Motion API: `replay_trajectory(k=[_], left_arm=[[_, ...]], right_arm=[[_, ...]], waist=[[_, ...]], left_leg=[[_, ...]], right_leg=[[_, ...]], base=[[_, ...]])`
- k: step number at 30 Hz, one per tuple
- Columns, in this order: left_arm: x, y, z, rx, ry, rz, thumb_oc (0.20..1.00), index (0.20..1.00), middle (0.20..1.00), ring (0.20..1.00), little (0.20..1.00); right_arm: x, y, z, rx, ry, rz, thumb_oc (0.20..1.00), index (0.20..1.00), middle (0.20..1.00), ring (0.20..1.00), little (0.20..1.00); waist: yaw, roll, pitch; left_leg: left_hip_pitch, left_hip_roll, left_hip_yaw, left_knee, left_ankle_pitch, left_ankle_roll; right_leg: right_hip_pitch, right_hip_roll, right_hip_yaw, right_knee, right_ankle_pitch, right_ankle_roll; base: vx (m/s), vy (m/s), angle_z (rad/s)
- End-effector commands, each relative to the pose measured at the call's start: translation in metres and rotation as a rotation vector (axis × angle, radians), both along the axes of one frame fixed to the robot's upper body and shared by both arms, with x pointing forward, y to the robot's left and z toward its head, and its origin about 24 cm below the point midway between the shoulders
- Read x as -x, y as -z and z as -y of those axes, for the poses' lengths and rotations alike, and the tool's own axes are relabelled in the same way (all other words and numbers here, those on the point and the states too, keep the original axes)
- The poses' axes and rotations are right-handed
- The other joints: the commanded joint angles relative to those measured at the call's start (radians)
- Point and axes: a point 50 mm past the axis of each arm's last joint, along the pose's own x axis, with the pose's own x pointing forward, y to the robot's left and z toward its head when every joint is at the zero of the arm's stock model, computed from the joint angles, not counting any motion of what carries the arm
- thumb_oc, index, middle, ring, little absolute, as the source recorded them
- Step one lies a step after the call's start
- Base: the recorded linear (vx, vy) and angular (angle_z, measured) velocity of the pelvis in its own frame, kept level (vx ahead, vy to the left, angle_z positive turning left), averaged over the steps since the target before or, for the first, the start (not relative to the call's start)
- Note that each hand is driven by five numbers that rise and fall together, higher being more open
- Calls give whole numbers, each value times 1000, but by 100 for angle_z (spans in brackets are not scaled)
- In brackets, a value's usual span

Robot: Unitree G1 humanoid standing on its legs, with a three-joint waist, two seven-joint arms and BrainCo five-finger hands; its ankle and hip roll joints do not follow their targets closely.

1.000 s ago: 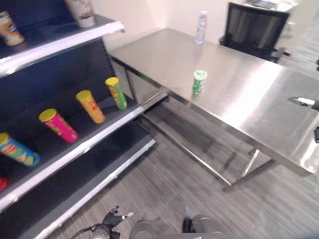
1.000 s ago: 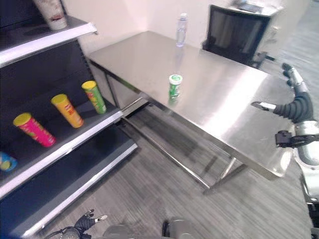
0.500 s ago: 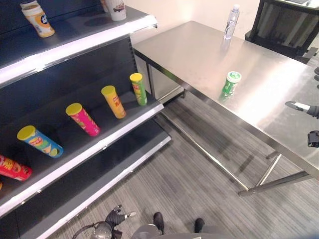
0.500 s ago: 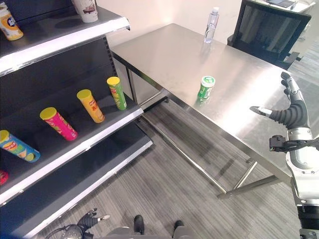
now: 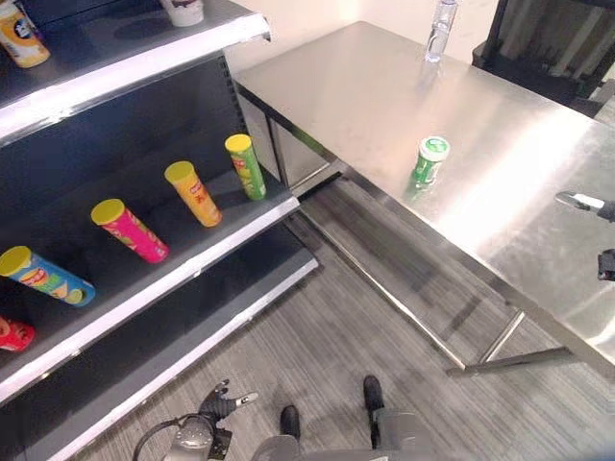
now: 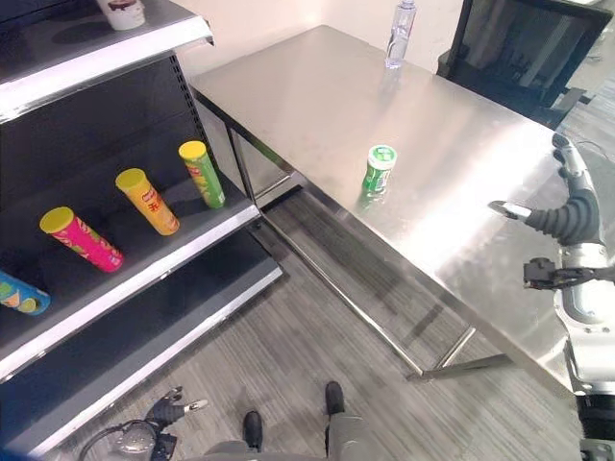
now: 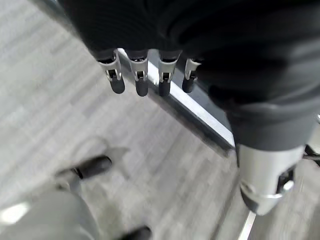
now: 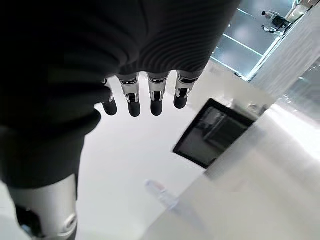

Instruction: Put the goods on the table back onto the shelves and tidy them up.

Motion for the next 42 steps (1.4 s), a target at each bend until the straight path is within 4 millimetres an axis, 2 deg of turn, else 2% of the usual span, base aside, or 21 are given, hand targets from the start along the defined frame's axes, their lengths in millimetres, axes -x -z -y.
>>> replay_trajectory(k=[1, 2, 3, 4, 6, 8, 9, 10, 11, 12, 13, 16, 21, 30, 42], left_arm=[[-17, -14, -19, -43, -9, 83, 1000, 1000, 1000, 1000, 1000], [-16, -13, -19, -39, -12, 83, 1000, 1000, 1000, 1000, 1000], [-16, -13, -18, -39, -12, 83, 1000, 1000, 1000, 1000, 1000], [-16, -13, -19, -35, -16, 84, 1000, 1000, 1000, 1000, 1000], [-15, -13, -19, -38, -18, 81, 1000, 1000, 1000, 1000, 1000], [-15, -13, -19, -39, -24, 80, 1000, 1000, 1000, 1000, 1000], [-15, -12, -16, -28, -19, 75, 1000, 1000, 1000, 1000, 1000], [-15, -11, -15, -27, -19, 75, 1000, 1000, 1000, 1000, 1000], [-14, -11, -13, -26, 9, 67, 1000, 1000, 1000, 1000, 1000], [-14, -11, -13, -26, 8, 67, 1000, 1000, 1000, 1000, 1000], [-12, -9, -12, -23, 17, 58, 1000, 1000, 1000, 1000, 1000], [-5, -6, -11, -22, 31, 28, 1000, 1000, 1000, 1000, 1000], [-3, -8, -23, -52, 12, 24, 1000, 1000, 1000, 1000, 1000], [11, -2, -23, -54, -17, -15, 1000, 1000, 1000, 1000, 1000], [1, -5, -16, -35, -3, 29, 1000, 1000, 1000, 1000, 1000]], right_arm=[[13, -26, 5, 49, -14, 80, 1000, 1000, 1000, 1000, 1000], [13, -25, 3, 50, -36, 68, 1000, 1000, 1000, 1000, 1000], [13, -25, 3, 50, -36, 67, 1000, 1000, 1000, 1000, 1000], [11, -24, -1, 59, -67, 41, 1000, 1000, 1000, 1000, 1000], [6, -22, -6, 55, -102, 14, 1000, 1000, 1000, 1000, 1000], [3, -19, -7, 47, -113, -5, 1000, 1000, 1000, 1000, 1000], [2, -16, -7, 33, -130, -31, 1000, 1000, 1000, 1000, 1000], [2, -16, -7, 33, -130, -31, 1000, 1000, 1000, 1000, 1000], [0, -17, -7, 19, -145, -30, 1000, 1000, 1000, 1000, 1000], [0, -17, -7, 19, -145, -30, 1000, 1000, 1000, 1000, 1000], [-3, -14, -8, 23, -158, -55, 1000, 1000, 1000, 1000, 1000], [-13, -5, -10, 1, -170, -100, 1000, 1000, 1000, 1000, 1000], [-28, 2, -12, 1, -180, -163, 1000, 1000, 1000, 1000, 1000], [-51, 3, -8, 36, -107, -203, 1000, 1000, 1000, 1000, 1000], [-69, -6, -8, 32, -102, -225, 1000, 1000, 1000, 1000, 1000]], waist=[[20, -73, -57], [20, -74, -61], [17, -73, -61], [24, -75, -58], [42, -89, -41], [44, -97, -33], [55, -102, -35], [56, -103, -35], [71, -93, -34], [70, -93, -35], [73, -80, -39], [70, -54, -55], [92, -45, -60], [122, -39, -46], [135, -46, 20]], left_leg=[[124, -31, 19, 68, -156, -82], [111, -11, 15, 104, -153, -97], [108, -10, 12, 109, -156, -98], [67, 7, 10, 211, -106, -120], [0, 1, -7, 348, -41, -131], [-35, 6, -1, 381, -27, -127], [-67, 18, 32, 311, -49, -111], [-62, 17, 34, 307, -48, -110], [-90, 12, 34, 201, -39, -110], [-88, 11, 34, 196, -37, -109], [-82, 11, 33, 141, -39, -110], [-60, -13, 46, 83, -22, -111], [-21, -27, 69, 25, -11, -103], [-13, -38, 82, -5, -3, -98], [-65, -28, 70, 0, 16, -100]], right_leg=[[-36, -33, 17, 1, -34, 73], [-19, -29, 1, 6, -45, 60], [-18, -29, -2, 6, -46, 60], [21, -20, -36, 11, -71, 34], [57, -18, -47, 16, -92, 9], [69, -26, -54, 19, -105, 3], [92, -34, -68, 12, -123, 4], [94, -35, -67, 12, -125, 4], [99, -38, -77, 7, -129, 11], [99, -39, -78, 8, -131, 11], [97, -35, -80, 13, -139, 16], [100, -45, -77, 17, -141, 25], [100, -72, -57, 0, -124, 45], [84, -94, -54, -17, -105, 65], [24, -91, -59, -9, -92, 70]], base=[[189, -262, 69], [116, -185, 63], [155, -233, 67], [130, -187, 39], [117, -178, 39], [64, -58, 4], [95, -32, 5], [150, 20, 26], [79, 29, 32], [101, 73, 35], [60, 69, 20], [118, 157, 1], [59, 98, -3], [19, 24, 0], [-29, -9, 0]])
